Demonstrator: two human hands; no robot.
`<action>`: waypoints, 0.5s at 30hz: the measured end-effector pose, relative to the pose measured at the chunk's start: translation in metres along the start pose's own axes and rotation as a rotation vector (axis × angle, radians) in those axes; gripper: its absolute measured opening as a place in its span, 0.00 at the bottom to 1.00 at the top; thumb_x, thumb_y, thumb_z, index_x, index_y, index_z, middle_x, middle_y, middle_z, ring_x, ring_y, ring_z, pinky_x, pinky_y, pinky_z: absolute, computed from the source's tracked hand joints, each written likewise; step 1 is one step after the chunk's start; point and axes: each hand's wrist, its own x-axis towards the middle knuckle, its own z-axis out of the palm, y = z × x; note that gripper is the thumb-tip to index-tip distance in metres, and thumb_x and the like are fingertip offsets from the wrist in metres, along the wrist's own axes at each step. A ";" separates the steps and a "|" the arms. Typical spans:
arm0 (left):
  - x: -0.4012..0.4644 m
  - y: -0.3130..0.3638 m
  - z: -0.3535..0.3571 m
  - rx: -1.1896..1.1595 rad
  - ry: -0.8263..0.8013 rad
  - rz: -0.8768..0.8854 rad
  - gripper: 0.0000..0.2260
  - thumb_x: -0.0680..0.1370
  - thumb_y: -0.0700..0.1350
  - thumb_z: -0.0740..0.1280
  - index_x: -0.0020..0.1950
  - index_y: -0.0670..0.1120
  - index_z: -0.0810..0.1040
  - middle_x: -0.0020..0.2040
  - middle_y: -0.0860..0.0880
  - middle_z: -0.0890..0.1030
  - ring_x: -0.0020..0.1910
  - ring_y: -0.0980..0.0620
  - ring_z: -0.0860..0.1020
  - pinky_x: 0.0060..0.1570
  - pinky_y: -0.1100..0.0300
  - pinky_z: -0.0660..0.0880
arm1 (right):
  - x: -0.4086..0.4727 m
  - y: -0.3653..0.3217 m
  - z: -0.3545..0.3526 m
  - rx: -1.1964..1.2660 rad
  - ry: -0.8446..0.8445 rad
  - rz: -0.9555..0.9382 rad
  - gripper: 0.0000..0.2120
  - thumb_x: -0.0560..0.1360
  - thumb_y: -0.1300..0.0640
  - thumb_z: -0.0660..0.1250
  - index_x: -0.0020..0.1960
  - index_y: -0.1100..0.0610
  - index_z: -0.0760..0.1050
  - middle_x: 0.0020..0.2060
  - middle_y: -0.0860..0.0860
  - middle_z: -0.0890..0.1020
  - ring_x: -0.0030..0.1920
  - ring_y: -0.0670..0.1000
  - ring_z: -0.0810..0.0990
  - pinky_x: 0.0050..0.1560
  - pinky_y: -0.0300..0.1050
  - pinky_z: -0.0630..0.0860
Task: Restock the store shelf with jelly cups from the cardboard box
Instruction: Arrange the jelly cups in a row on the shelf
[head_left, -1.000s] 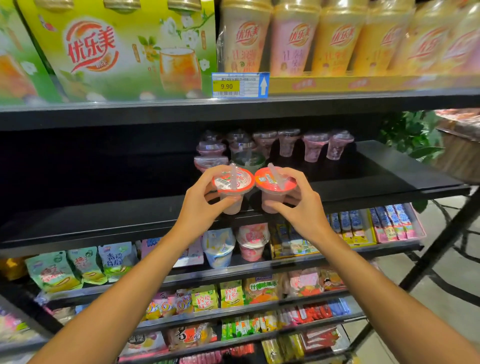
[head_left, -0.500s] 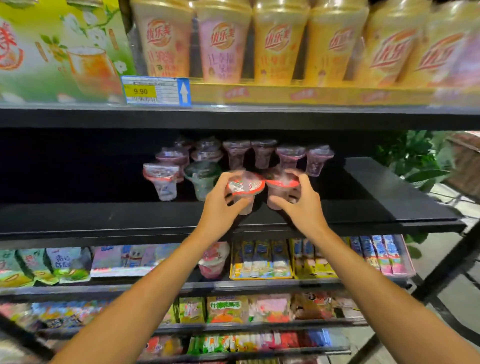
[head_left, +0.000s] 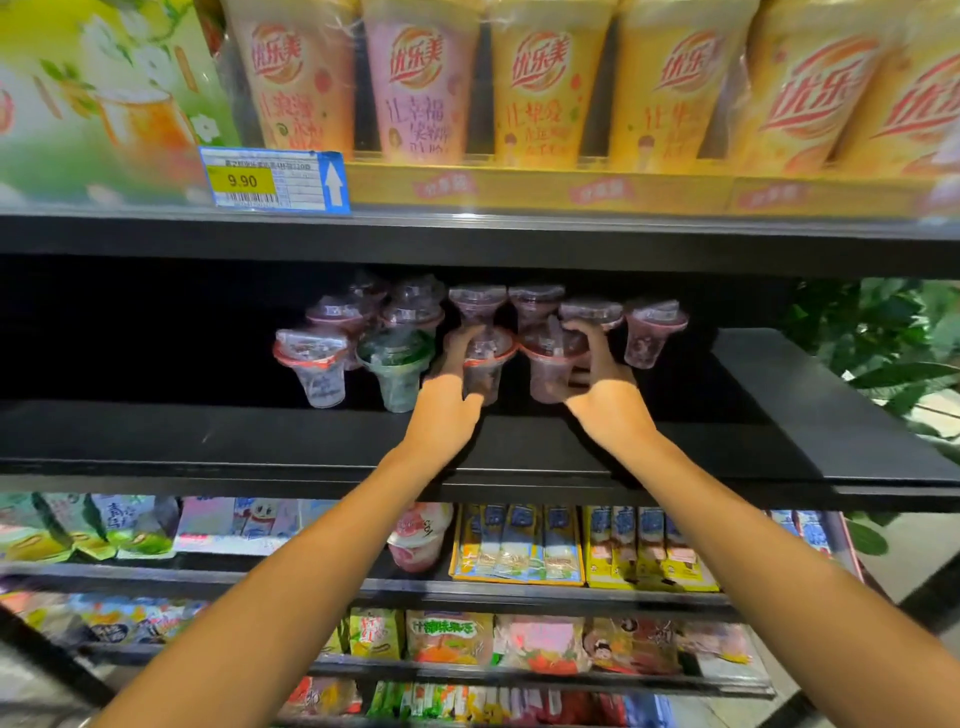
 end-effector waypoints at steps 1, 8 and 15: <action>0.002 -0.001 0.003 0.029 0.006 -0.007 0.39 0.76 0.30 0.60 0.81 0.57 0.54 0.46 0.37 0.81 0.33 0.46 0.76 0.34 0.55 0.73 | 0.000 0.001 0.001 -0.011 0.013 -0.011 0.38 0.73 0.61 0.75 0.69 0.34 0.59 0.62 0.52 0.80 0.54 0.53 0.83 0.56 0.55 0.82; 0.025 0.015 0.021 0.017 0.090 -0.099 0.26 0.75 0.51 0.61 0.72 0.67 0.65 0.57 0.45 0.77 0.52 0.45 0.76 0.53 0.54 0.71 | 0.016 -0.010 0.014 -0.160 0.059 -0.018 0.32 0.77 0.62 0.70 0.75 0.44 0.62 0.58 0.57 0.81 0.52 0.59 0.84 0.53 0.53 0.81; 0.041 0.004 0.025 0.129 0.093 -0.159 0.35 0.78 0.35 0.62 0.80 0.58 0.55 0.58 0.40 0.76 0.52 0.40 0.79 0.56 0.42 0.77 | 0.018 -0.020 0.021 -0.168 0.085 -0.051 0.32 0.79 0.65 0.68 0.78 0.48 0.61 0.57 0.60 0.81 0.55 0.60 0.82 0.56 0.54 0.78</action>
